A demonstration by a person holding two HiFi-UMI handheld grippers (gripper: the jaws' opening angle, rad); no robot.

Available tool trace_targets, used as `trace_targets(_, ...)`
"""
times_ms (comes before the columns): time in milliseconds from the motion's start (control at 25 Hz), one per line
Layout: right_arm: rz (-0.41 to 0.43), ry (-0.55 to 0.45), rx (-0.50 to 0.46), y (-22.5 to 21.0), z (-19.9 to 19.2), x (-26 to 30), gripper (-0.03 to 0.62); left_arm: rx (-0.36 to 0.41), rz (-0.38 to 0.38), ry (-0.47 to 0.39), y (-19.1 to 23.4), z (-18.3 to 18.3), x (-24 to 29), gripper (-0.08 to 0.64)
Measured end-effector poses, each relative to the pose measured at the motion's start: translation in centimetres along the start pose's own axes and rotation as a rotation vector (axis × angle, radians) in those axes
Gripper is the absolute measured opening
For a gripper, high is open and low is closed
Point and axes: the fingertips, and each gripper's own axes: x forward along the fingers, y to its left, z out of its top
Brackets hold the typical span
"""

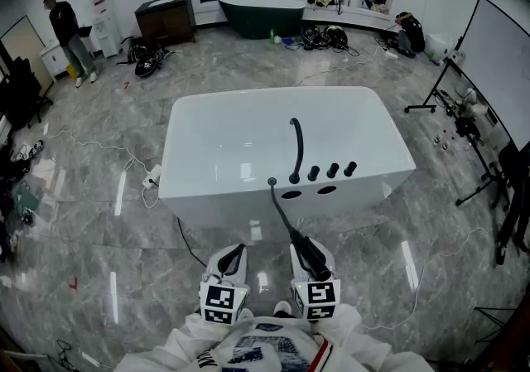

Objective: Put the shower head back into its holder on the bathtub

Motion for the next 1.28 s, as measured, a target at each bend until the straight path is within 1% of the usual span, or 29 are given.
trace_targets(280, 0.006, -0.004, -0.006, -0.4, -0.2, 0.2, 0.137, -0.002, 0.007, 0.002, -0.3, -0.2, 0.4, 0.002)
trace_targets(680, 0.041, -0.016, 0.000, -1.3, -0.3, 0.4, 0.138, -0.005, 0.029, 0.016, -1.1, -0.6, 1.5, 0.002)
trace_targets(840, 0.055, -0.037, -0.009, -1.9, 0.3, 0.3, 0.138, -0.010, 0.046, 0.020, -1.6, -0.7, 1.9, 0.002)
trace_targets(1040, 0.079, -0.055, -0.021, -2.7, 0.9, 0.3, 0.138, -0.011, 0.077, 0.012, -2.4, 0.0, 2.2, 0.002)
trace_targets(1280, 0.099, -0.039, -0.022, -3.2, 0.1, 1.0, 0.138, -0.016, 0.090, 0.031, -3.2, -0.5, 2.4, 0.002)
